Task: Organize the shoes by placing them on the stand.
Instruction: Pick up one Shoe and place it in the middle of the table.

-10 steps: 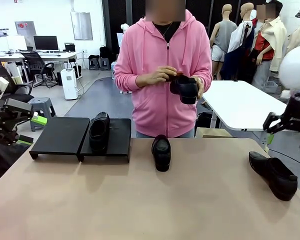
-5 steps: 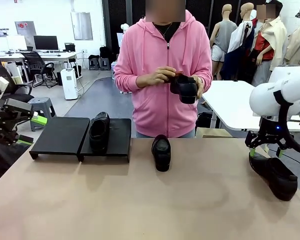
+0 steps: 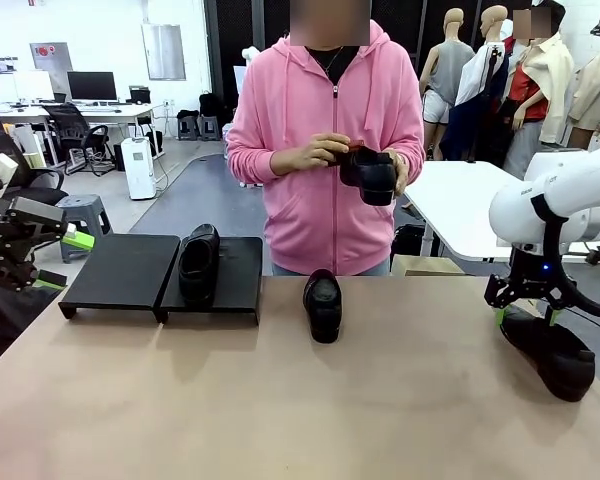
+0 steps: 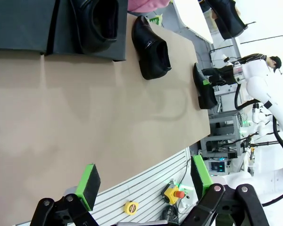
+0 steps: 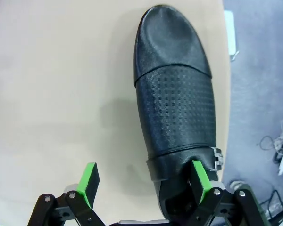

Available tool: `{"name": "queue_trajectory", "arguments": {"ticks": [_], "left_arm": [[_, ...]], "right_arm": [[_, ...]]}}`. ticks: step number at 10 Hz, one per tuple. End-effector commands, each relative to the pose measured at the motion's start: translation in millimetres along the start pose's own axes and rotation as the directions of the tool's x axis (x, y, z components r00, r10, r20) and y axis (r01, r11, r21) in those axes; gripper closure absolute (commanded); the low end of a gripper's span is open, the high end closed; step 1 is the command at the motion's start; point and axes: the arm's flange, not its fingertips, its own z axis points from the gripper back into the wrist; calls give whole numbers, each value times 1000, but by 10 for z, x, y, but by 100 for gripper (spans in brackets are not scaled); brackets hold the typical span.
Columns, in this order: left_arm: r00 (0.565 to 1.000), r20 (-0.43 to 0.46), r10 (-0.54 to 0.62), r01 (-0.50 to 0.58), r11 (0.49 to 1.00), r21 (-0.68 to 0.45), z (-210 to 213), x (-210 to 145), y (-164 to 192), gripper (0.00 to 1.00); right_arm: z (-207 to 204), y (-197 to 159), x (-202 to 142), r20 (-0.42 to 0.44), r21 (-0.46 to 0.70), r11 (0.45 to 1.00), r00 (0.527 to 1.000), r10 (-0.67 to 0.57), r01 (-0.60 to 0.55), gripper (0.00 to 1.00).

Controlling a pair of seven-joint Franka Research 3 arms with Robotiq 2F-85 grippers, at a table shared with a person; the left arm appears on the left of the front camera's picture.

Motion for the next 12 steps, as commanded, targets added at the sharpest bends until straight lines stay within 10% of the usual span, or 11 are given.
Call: {"name": "queue_trajectory", "arguments": {"ticks": [1, 11, 12], "left_arm": [[1000, 3, 6, -6, 1000, -20, 3, 8, -9, 0], [1000, 3, 6, -6, 1000, -20, 3, 8, -9, 0], [1000, 3, 6, -6, 1000, -20, 3, 8, -9, 0]], "right_arm": [[-54, 48, 77, -42, 20, 1000, 999, 2, -1, 0], [-150, 4, -145, -182, -66, 997, 983, 21, -34, 0], [-151, 7, -147, -161, -73, 997, 987, 27, -40, 60]]}}
